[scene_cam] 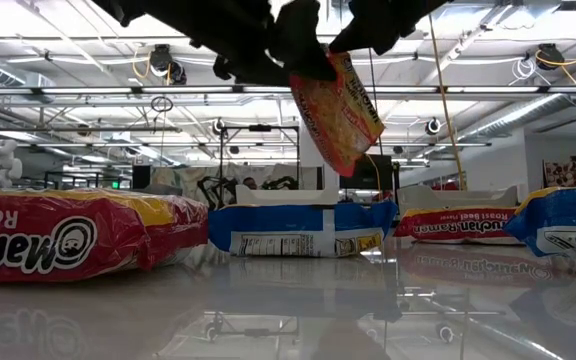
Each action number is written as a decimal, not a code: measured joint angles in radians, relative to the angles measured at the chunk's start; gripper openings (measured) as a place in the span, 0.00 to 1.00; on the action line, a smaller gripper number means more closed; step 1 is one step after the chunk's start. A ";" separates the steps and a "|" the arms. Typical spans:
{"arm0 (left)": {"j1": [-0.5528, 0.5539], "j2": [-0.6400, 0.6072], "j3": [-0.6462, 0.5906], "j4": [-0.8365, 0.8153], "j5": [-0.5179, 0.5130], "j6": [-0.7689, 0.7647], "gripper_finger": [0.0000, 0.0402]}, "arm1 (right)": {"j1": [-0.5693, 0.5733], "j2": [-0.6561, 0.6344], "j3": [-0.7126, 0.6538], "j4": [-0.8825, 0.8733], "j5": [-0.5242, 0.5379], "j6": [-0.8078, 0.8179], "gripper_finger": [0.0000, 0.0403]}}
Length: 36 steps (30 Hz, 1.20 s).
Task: Sort Maruchan noodles
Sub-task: Put the orange noodle pack into the gray bin
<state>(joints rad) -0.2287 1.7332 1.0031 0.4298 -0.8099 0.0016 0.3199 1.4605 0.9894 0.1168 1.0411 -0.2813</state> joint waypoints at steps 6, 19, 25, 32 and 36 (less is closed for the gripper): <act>0.046 0.000 0.000 -0.104 0.135 -0.100 0.98 | -0.002 -0.001 0.000 0.033 -0.026 -0.013 0.00; 0.060 0.000 0.000 -0.150 0.156 -0.161 0.71 | -0.003 -0.001 0.000 0.037 -0.029 -0.074 0.00; 0.060 0.000 0.000 -0.159 0.156 -0.140 0.49 | -0.005 -0.001 0.000 0.037 -0.120 -0.078 0.00; 0.056 -0.002 0.000 -0.164 0.163 -0.084 0.35 | -0.003 -0.003 0.001 0.011 -0.181 -0.060 0.00; 0.057 -0.020 -0.001 -0.169 0.222 -0.056 0.34 | 0.010 -0.040 0.001 -0.057 -0.178 -0.037 0.03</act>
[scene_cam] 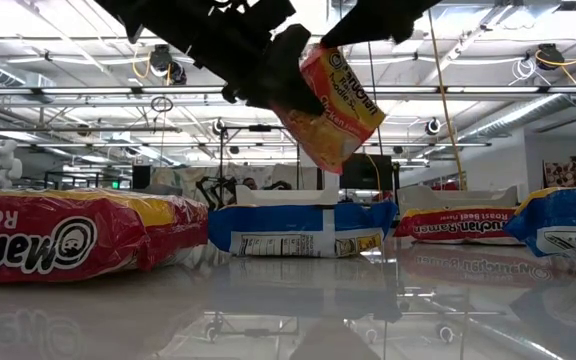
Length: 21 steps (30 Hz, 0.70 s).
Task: Sort Maruchan noodles
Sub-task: Put the orange noodle pack into the gray bin
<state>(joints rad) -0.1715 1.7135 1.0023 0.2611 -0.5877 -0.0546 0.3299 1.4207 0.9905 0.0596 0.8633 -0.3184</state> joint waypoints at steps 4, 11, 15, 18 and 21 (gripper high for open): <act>-0.001 -0.029 0.000 -0.004 0.040 0.031 0.33 | 0.007 -0.078 0.000 -0.085 -0.012 0.085 0.10; -0.017 -0.072 0.000 -0.058 0.075 0.055 0.33 | 0.005 -0.220 0.000 -0.270 -0.181 0.291 0.24; -0.034 -0.094 0.000 -0.059 0.118 0.079 0.33 | 0.004 -0.275 0.000 -0.365 -0.287 0.390 0.29; -0.041 -0.102 0.001 -0.053 0.174 0.071 0.33 | 0.004 -0.302 0.000 -0.391 -0.377 0.459 0.33; -0.042 -0.111 0.001 -0.041 0.245 0.045 0.33 | 0.004 -0.314 -0.015 -0.358 -0.454 0.487 0.39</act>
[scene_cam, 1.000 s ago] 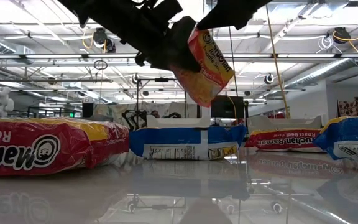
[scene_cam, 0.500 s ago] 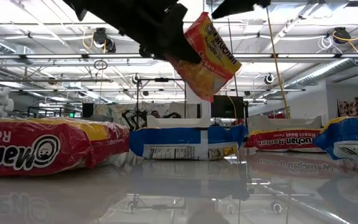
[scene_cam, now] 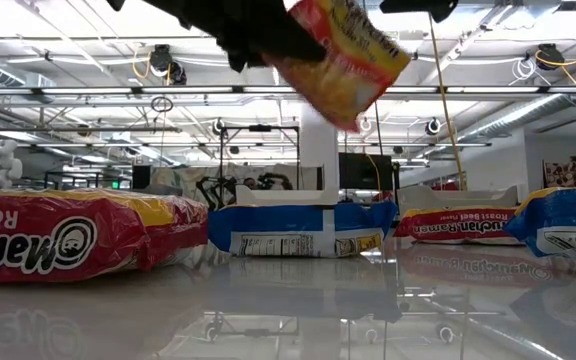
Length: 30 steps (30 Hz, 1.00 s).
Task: Sort Maruchan noodles
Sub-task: Put the orange noodle pack into the gray bin
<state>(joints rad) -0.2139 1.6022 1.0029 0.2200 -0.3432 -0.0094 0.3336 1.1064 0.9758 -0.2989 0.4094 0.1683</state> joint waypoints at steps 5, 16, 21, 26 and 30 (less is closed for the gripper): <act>0.002 0.000 0.000 0.004 0.065 -0.001 0.33 | -0.004 0.020 -0.026 0.056 -0.075 0.005 0.50; 0.008 0.001 -0.004 -0.011 0.080 0.000 0.33 | -0.049 0.142 -0.027 0.100 -0.098 0.032 0.69; 0.027 0.001 -0.002 -0.015 0.126 0.005 0.33 | -0.058 0.115 -0.027 0.074 -0.099 0.030 0.70; 0.029 0.000 0.001 -0.029 0.193 0.018 0.33 | -0.058 0.066 -0.027 0.033 -0.085 0.030 0.70; 0.023 0.000 0.001 -0.033 0.214 0.027 0.33 | -0.061 0.058 -0.027 0.006 -0.045 0.049 0.72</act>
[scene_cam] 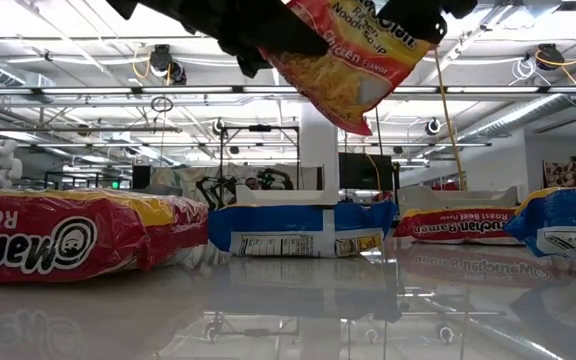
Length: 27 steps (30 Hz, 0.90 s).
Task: Sort Maruchan noodles
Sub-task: Put the orange noodle pack into the gray bin
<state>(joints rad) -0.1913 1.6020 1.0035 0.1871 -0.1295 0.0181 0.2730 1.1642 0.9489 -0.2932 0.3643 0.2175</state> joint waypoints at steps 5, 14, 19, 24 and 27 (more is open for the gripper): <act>-0.001 0.000 0.000 -0.006 0.005 -0.011 0.33 | -0.012 0.026 0.000 -0.005 -0.102 0.009 0.77; 0.001 0.000 0.000 0.004 -0.005 -0.026 0.33 | -0.012 0.043 0.000 0.036 -0.211 0.010 0.78; 0.002 0.000 0.000 0.020 -0.011 -0.031 0.33 | -0.011 0.058 0.000 0.042 -0.208 0.032 0.78; 0.002 0.000 0.000 0.057 -0.017 -0.041 0.33 | -0.016 0.111 0.000 0.094 -0.152 -0.006 0.78; 0.002 0.000 0.000 0.064 -0.018 -0.045 0.33 | -0.024 0.129 0.000 0.124 -0.133 -0.025 0.77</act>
<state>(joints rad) -0.1898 1.6020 1.0035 0.2516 -0.1471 -0.0273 0.2487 1.2933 0.9489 -0.1695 0.2310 0.1928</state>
